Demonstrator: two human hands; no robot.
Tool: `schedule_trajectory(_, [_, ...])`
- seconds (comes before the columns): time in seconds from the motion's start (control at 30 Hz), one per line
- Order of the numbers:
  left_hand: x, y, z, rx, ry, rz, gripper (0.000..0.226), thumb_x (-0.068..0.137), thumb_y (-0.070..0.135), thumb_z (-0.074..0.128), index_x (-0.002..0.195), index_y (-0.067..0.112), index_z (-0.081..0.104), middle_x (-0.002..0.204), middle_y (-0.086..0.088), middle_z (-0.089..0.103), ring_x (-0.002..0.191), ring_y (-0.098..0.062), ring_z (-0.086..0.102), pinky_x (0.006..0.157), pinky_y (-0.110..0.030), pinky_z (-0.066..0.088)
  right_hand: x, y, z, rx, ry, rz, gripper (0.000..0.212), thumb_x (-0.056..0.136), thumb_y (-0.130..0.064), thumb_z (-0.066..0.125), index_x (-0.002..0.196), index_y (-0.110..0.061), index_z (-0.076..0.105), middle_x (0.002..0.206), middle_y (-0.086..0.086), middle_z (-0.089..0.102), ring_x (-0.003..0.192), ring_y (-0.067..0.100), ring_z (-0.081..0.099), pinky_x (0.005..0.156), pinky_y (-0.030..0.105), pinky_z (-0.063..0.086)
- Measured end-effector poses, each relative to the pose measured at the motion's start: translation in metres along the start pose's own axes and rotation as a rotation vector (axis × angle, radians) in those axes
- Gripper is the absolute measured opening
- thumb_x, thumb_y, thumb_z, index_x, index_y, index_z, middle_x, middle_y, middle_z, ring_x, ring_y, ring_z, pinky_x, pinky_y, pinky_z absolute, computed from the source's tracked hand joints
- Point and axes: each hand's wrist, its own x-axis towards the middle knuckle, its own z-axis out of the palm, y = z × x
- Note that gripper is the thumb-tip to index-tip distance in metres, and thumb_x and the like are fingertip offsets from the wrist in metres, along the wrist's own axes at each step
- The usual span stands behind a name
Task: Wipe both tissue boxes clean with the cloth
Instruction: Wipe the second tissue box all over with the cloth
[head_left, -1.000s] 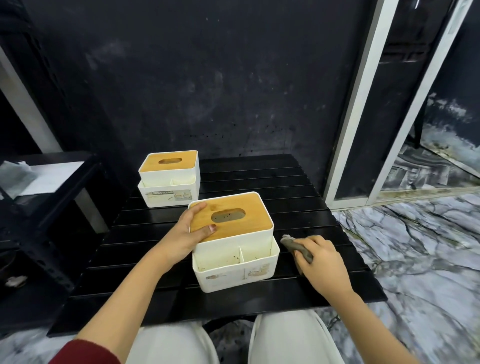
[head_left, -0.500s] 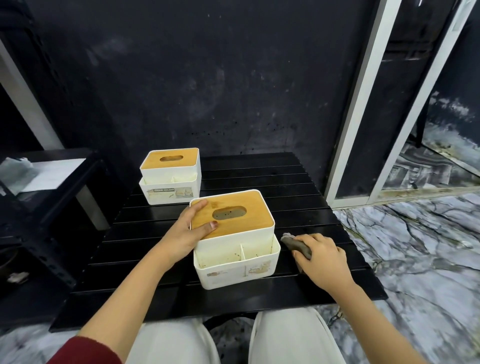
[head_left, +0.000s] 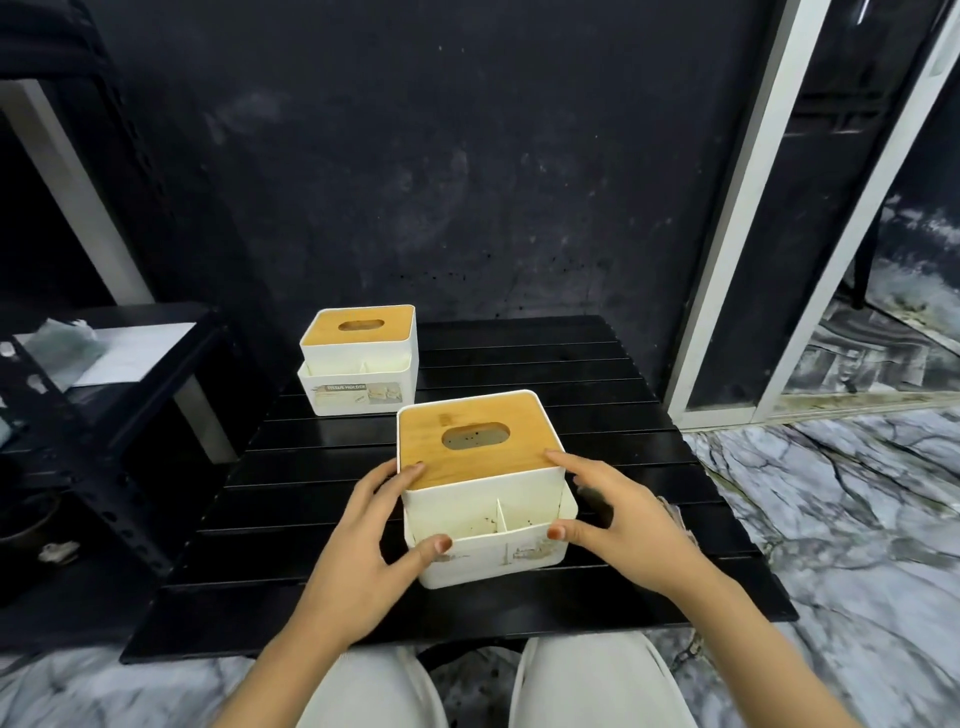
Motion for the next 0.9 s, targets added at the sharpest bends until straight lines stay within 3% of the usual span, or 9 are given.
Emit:
schedule_trajectory(0.17, [0.003, -0.008, -0.002, -0.114, -0.023, -0.020, 0.068, 0.067, 0.046, 0.072, 0.124, 0.057, 0.037, 0.132, 0.046, 0.025, 0.122, 0.010, 0.042, 0.104, -0.020, 0.033, 0.001, -0.001, 0.002, -0.031, 0.015, 0.016, 0.069, 0.077, -0.032, 0.071, 0.115, -0.067, 0.027, 0.113, -0.043, 0.035, 0.115, -0.001, 0.041, 0.105, 0.030, 0.034])
schedule_trajectory(0.27, [0.009, -0.007, 0.003, -0.171, 0.004, -0.039, 0.069, 0.071, 0.031, 0.078, 0.119, 0.059, 0.037, 0.137, 0.032, 0.035, 0.113, 0.021, 0.044, 0.094, -0.006, 0.036, 0.007, 0.003, 0.001, -0.069, 0.042, 0.054, 0.069, 0.075, -0.037, 0.072, 0.113, -0.072, 0.026, 0.116, -0.030, 0.045, 0.112, 0.006, 0.047, 0.104, 0.036, 0.038])
schedule_trajectory(0.33, [0.020, -0.006, 0.009, -0.178, -0.011, -0.051, 0.069, 0.074, 0.026, 0.078, 0.119, 0.058, 0.036, 0.138, 0.027, 0.038, 0.109, 0.019, 0.046, 0.085, 0.001, 0.035, 0.015, 0.007, -0.002, -0.078, 0.065, 0.074, 0.069, 0.075, -0.037, 0.072, 0.112, -0.073, 0.026, 0.121, -0.017, 0.051, 0.110, 0.008, 0.049, 0.099, 0.033, 0.041])
schedule_trajectory(0.4, [0.037, -0.003, 0.015, -0.195, -0.034, -0.066, 0.069, 0.075, 0.024, 0.077, 0.120, 0.056, 0.036, 0.135, 0.025, 0.040, 0.104, 0.015, 0.049, 0.082, 0.000, 0.036, 0.024, 0.011, -0.007, -0.070, 0.082, 0.085, 0.068, 0.076, -0.034, 0.072, 0.112, -0.070, 0.026, 0.123, -0.017, 0.051, 0.112, 0.007, 0.048, 0.095, 0.028, 0.042])
schedule_trajectory(0.57, [0.090, 0.001, 0.030, -0.378, -0.082, -0.148, 0.068, 0.073, 0.015, 0.079, 0.123, 0.047, 0.047, 0.114, 0.031, 0.051, 0.107, -0.002, 0.056, 0.092, -0.024, 0.050, 0.057, 0.031, -0.024, -0.053, 0.123, 0.160, 0.068, 0.079, -0.030, 0.070, 0.120, -0.064, 0.027, 0.120, -0.020, 0.052, 0.104, 0.008, 0.053, 0.092, 0.033, 0.045])
schedule_trajectory(0.73, [0.138, -0.002, 0.047, -0.451, -0.097, -0.119, 0.065, 0.078, 0.012, 0.075, 0.123, 0.049, 0.046, 0.108, 0.039, 0.045, 0.095, 0.005, 0.060, 0.078, -0.012, 0.049, 0.094, 0.050, -0.035, -0.006, 0.178, 0.170, 0.064, 0.083, -0.019, 0.067, 0.129, -0.050, 0.036, 0.104, -0.028, 0.054, 0.084, 0.011, 0.063, 0.067, 0.011, 0.045])
schedule_trajectory(0.9, [0.185, -0.009, 0.060, -0.504, -0.136, -0.114, 0.067, 0.080, 0.011, 0.073, 0.126, 0.048, 0.043, 0.130, 0.021, 0.045, 0.098, 0.002, 0.062, 0.075, -0.006, 0.048, 0.132, 0.071, -0.042, 0.052, 0.218, 0.201, 0.058, 0.083, -0.017, 0.067, 0.131, -0.040, 0.044, 0.118, -0.019, 0.057, 0.077, 0.010, 0.066, 0.073, 0.018, 0.050])
